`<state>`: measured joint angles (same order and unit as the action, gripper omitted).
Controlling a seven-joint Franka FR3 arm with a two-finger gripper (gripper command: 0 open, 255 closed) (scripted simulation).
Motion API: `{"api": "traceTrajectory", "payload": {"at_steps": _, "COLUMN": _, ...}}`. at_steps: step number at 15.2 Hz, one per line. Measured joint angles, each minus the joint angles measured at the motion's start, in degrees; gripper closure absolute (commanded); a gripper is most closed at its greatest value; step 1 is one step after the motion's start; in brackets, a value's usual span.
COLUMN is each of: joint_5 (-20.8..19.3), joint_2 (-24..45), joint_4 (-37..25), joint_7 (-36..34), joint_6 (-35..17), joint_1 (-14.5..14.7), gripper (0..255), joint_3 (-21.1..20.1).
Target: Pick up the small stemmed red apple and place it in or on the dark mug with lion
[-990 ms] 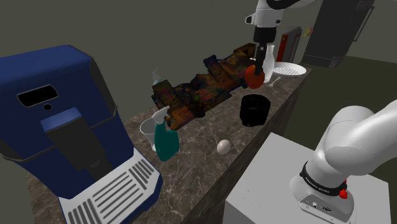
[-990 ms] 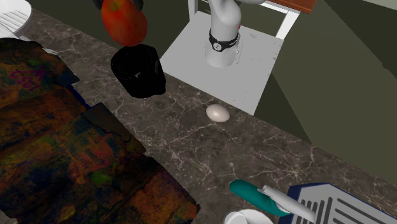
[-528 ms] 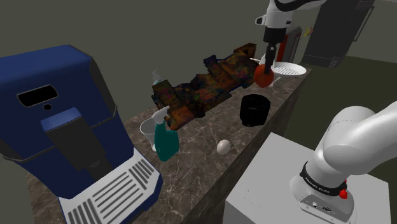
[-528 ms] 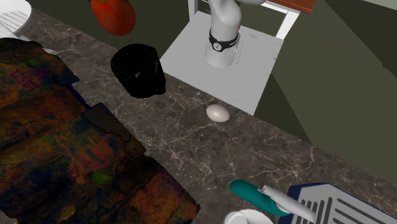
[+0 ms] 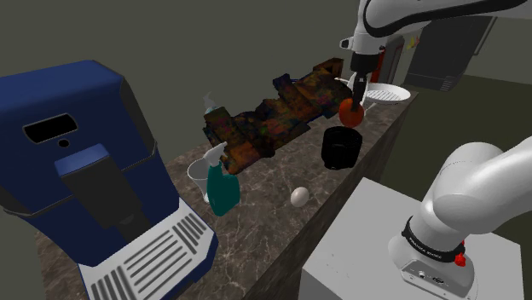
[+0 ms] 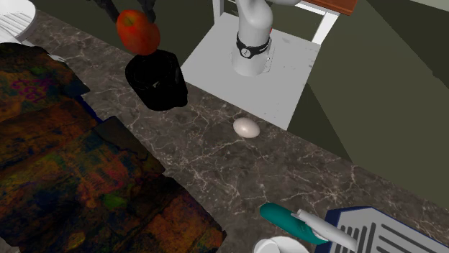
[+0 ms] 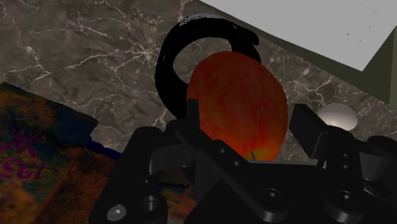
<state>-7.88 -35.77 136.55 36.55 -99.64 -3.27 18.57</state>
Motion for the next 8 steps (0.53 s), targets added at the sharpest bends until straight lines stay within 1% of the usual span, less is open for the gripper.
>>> {"api": "traceTrajectory", "payload": {"at_steps": 8, "joint_5": -0.7, "joint_2": 0.3, "joint_4": 5.7, "joint_7": 0.2, "joint_6": -6.1, "joint_1": -0.4, "gripper": 255, "joint_3": 1.0}}
